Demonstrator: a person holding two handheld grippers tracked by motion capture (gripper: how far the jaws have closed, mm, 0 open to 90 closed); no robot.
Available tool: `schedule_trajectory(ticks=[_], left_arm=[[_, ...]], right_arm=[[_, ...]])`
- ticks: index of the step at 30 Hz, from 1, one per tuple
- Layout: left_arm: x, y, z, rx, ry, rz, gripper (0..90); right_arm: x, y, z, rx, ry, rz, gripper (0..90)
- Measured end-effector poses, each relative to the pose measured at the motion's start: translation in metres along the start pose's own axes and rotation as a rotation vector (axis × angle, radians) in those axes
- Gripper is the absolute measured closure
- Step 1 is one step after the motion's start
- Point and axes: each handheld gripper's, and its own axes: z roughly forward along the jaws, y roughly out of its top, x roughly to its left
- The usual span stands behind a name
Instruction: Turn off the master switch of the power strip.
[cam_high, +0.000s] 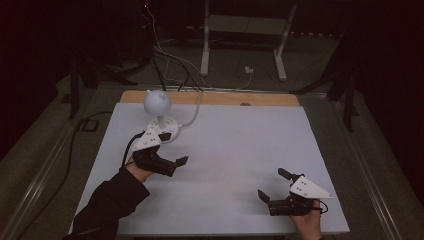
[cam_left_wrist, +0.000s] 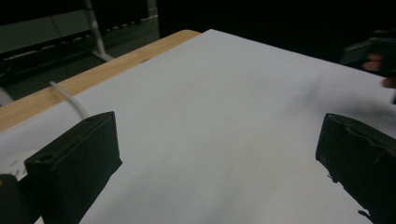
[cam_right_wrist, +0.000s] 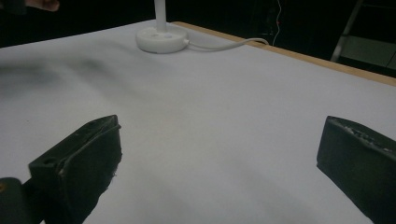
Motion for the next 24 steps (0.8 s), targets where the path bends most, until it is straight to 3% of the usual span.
schedule_trajectory(ticks=[4, 8, 11, 16, 24], left_arm=[[0.007, -0.001, 0.007, -0.009, 0.045, -0.032, 0.3], [0.014, -0.001, 0.016, 0.008, 0.102, -0.039, 0.3], [0.016, -0.001, 0.019, -0.005, 0.099, -0.043, 0.3], [0.018, -0.001, 0.026, -0.004, 0.162, -0.057, 0.3], [0.028, -0.004, 0.034, -0.005, 0.206, -0.079, 0.3]], right_arm=[[0.0, 0.0, -0.001, -0.001, -0.001, -0.001, 0.0], [0.0, -0.001, -0.001, -0.001, -0.001, 0.009, 0.0], [0.0, 0.0, -0.001, -0.001, 0.0, 0.004, 0.1], [0.0, -0.001, -0.001, 0.0, 0.001, 0.011, 0.0], [-0.001, -0.001, -0.001, -0.003, 0.003, 0.017, 0.0]])
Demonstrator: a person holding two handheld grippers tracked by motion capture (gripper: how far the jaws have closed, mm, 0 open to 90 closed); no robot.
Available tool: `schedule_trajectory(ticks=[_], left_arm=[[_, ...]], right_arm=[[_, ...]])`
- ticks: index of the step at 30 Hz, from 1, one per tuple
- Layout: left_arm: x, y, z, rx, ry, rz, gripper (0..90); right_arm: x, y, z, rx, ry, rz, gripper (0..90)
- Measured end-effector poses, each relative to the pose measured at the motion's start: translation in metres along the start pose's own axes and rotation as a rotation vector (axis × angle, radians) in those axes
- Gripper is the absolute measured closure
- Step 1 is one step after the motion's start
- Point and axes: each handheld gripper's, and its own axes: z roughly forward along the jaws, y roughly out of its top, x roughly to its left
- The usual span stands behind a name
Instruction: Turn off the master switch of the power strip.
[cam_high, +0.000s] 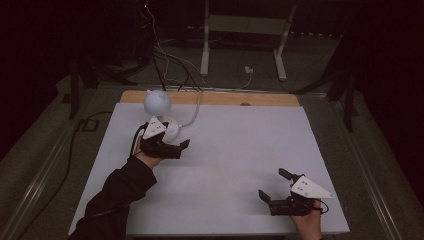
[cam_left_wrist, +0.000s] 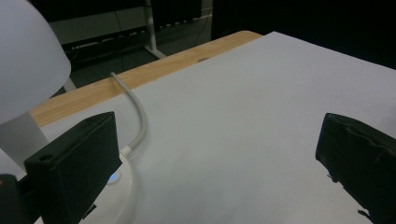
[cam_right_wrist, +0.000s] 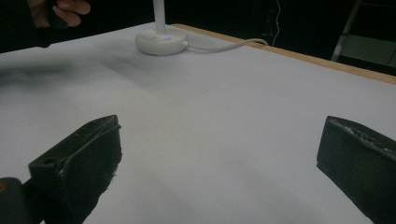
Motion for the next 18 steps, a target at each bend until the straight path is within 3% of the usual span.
schedule_trajectory(ticks=[4, 7, 9, 11, 12, 14, 15, 18], left_arm=[[0.005, -0.003, 0.007, 0.003, 0.048, -0.008, 2.8], [0.007, -0.005, 0.009, -0.006, 0.083, 0.012, 6.6], [0.008, -0.006, 0.011, -0.002, 0.095, 0.021, 16.7], [0.01, -0.007, 0.014, 0.014, 0.117, 0.036, 17.3], [0.011, -0.008, 0.015, 0.017, 0.125, 0.031, 25.9], [0.012, -0.009, 0.018, 0.025, 0.153, 0.032, 30.5], [0.013, -0.01, 0.02, 0.029, 0.156, 0.033, 39.7], [0.014, -0.012, 0.024, 0.034, 0.183, 0.036, 47.5]], right_arm=[[0.0, 0.0, 0.0, 0.001, 0.0, -0.004, 0.0], [0.0, 0.0, 0.0, 0.0, 0.0, -0.001, 0.0], [0.0, 0.0, 0.0, 0.001, 0.0, -0.003, 0.0], [0.0, 0.0, -0.001, 0.0, 0.0, -0.002, 0.0], [0.0, 0.0, 0.0, -0.001, 0.003, 0.002, 0.1], [0.0, 0.0, 0.0, 0.0, 0.005, 0.002, 0.0], [0.001, 0.0, 0.0, 0.001, 0.005, -0.001, 0.0], [0.0, 0.0, -0.001, -0.002, 0.005, -0.001, 0.0]])
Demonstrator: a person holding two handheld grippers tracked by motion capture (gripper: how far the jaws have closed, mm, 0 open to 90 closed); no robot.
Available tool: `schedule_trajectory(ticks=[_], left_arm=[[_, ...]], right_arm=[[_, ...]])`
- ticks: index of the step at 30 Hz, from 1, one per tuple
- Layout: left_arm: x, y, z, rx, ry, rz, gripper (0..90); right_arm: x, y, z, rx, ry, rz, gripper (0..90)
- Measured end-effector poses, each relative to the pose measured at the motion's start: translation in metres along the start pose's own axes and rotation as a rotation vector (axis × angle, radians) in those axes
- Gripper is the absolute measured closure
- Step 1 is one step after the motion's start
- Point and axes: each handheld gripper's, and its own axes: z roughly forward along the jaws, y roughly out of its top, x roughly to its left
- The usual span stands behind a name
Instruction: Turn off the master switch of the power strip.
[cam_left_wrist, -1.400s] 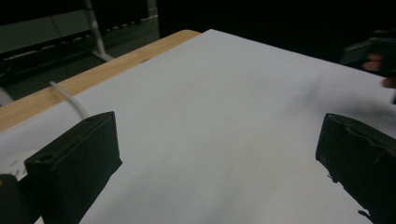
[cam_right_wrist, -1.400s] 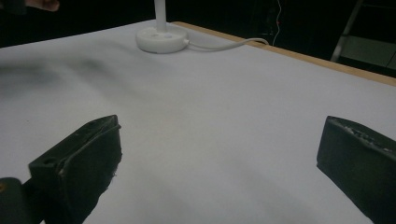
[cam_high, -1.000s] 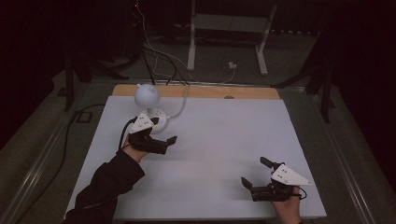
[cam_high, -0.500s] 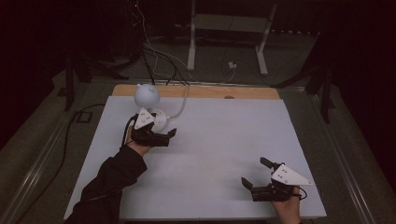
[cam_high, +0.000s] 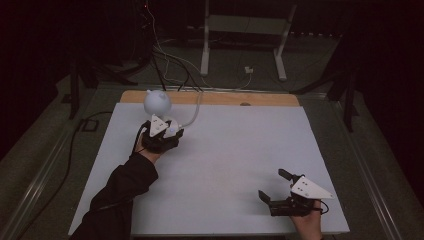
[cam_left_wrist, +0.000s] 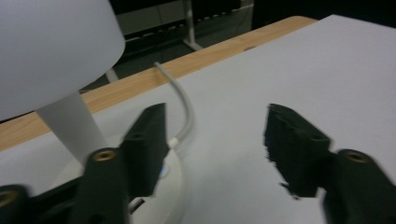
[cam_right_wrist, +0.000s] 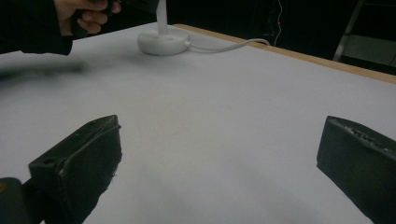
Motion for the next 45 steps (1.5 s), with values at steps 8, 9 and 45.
schedule_trajectory(ticks=[8, 9, 45], left_arm=[[0.006, -0.004, 0.009, 0.021, 0.025, -0.009, 71.1], [0.007, -0.004, 0.011, 0.03, 0.026, 0.001, 71.8], [0.021, -0.029, 0.051, 0.148, 0.099, 0.081, 90.0]], right_arm=[[0.0, -0.001, 0.0, 0.003, 0.003, 0.004, 0.0], [0.0, -0.001, 0.0, 0.003, 0.004, 0.003, 0.0], [-0.001, -0.002, -0.001, 0.009, 0.009, 0.018, 0.1]])
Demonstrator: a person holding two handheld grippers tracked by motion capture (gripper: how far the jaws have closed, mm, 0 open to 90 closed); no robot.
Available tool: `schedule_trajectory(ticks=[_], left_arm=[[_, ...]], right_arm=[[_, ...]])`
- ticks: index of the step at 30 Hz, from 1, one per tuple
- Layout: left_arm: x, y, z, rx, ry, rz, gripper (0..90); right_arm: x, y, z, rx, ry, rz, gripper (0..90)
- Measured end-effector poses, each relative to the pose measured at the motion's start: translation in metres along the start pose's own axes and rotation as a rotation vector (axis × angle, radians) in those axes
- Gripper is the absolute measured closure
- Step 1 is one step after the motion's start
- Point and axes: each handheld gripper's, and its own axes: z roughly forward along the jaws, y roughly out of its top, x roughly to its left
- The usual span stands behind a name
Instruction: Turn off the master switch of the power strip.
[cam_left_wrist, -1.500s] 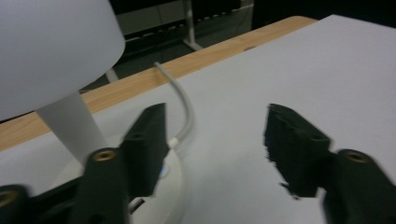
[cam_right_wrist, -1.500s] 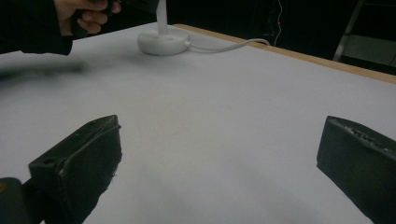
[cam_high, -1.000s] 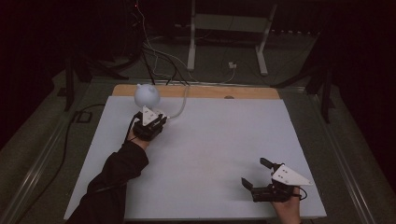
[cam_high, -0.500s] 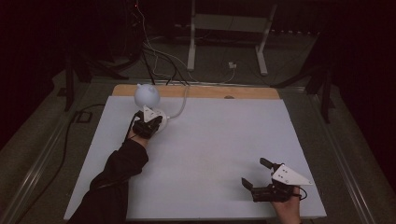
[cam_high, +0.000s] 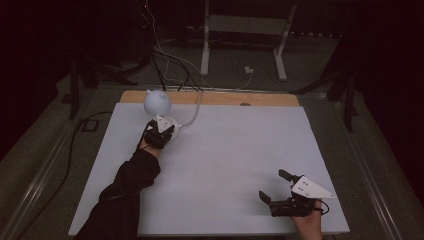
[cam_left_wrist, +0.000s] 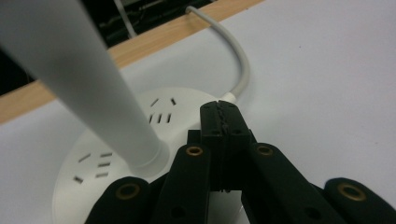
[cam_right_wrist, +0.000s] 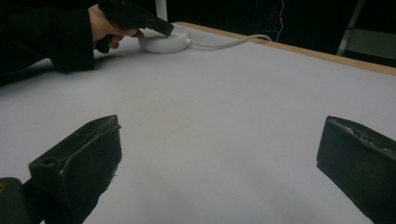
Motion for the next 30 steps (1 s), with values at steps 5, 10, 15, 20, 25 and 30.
schedule_trajectory(ticks=[5, 10, 15, 20, 25, 30], left_arm=[[-0.006, -0.001, 0.002, 0.008, 0.045, 0.074, 90.0], [-0.008, -0.001, 0.003, 0.017, 0.073, 0.104, 90.0], [-0.007, -0.002, 0.004, 0.007, 0.064, 0.112, 90.0], [-0.008, 0.0, 0.004, 0.022, 0.067, 0.135, 90.0], [-0.012, 0.001, 0.005, 0.026, 0.087, 0.184, 90.0], [-0.013, 0.005, 0.006, 0.054, 0.085, 0.175, 90.0]], right_arm=[[0.0, 0.0, 0.0, 0.002, 0.0, 0.0, 0.0], [0.0, 0.0, 0.0, 0.003, 0.0, 0.0, 0.1], [0.001, 0.0, 0.0, 0.003, 0.001, 0.0, 0.1], [0.001, 0.0, 0.001, 0.004, 0.001, 0.001, 0.1], [0.001, 0.0, 0.001, 0.005, 0.0, -0.001, 0.0], [0.002, 0.0, 0.001, 0.004, 0.0, -0.001, 0.1]])
